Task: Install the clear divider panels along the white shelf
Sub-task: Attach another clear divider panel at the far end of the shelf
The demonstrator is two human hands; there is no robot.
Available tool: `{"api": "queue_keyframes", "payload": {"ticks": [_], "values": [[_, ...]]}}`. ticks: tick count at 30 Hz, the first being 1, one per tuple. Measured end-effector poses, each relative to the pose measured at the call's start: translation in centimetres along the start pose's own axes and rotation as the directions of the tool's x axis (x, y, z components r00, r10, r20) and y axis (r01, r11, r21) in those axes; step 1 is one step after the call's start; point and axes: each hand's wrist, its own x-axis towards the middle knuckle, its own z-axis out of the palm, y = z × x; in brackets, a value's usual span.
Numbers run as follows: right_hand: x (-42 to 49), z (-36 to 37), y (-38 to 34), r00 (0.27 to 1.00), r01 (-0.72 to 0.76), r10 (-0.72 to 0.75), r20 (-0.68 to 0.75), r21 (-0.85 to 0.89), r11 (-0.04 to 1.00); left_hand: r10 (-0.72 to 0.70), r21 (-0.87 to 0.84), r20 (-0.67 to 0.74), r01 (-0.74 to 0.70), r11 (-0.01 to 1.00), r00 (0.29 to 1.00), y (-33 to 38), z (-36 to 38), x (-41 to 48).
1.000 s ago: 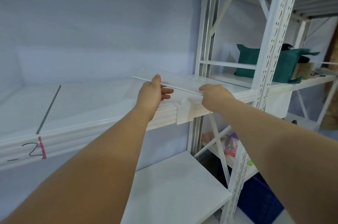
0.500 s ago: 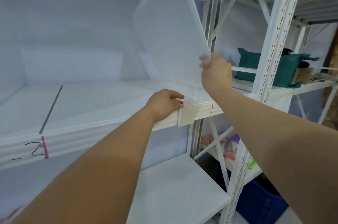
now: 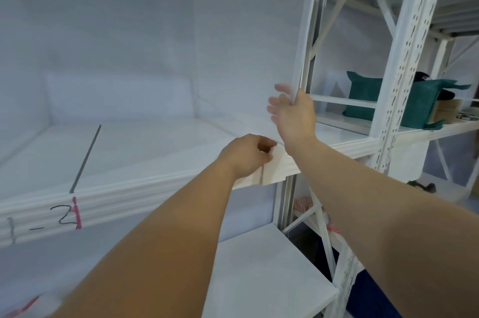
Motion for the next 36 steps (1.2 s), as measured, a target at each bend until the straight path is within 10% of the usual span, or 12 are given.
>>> {"api": "queue_keyframes", "payload": {"ticks": [19, 36], "values": [[0.8, -0.7, 0.7, 0.992, -0.124, 0.123, 0.021, 0.065, 0.99, -0.014, 0.097, -0.048, 0.018, 0.995, 0.999, 0.5, 0.1, -0.1], [2.2, -1.0, 0.7, 0.947, -0.16, 0.23, 0.225, -0.291, 0.943, -0.024, 0.078, -0.024, 0.025, 0.997, 0.999, 0.5, 0.2, 0.3]]}}
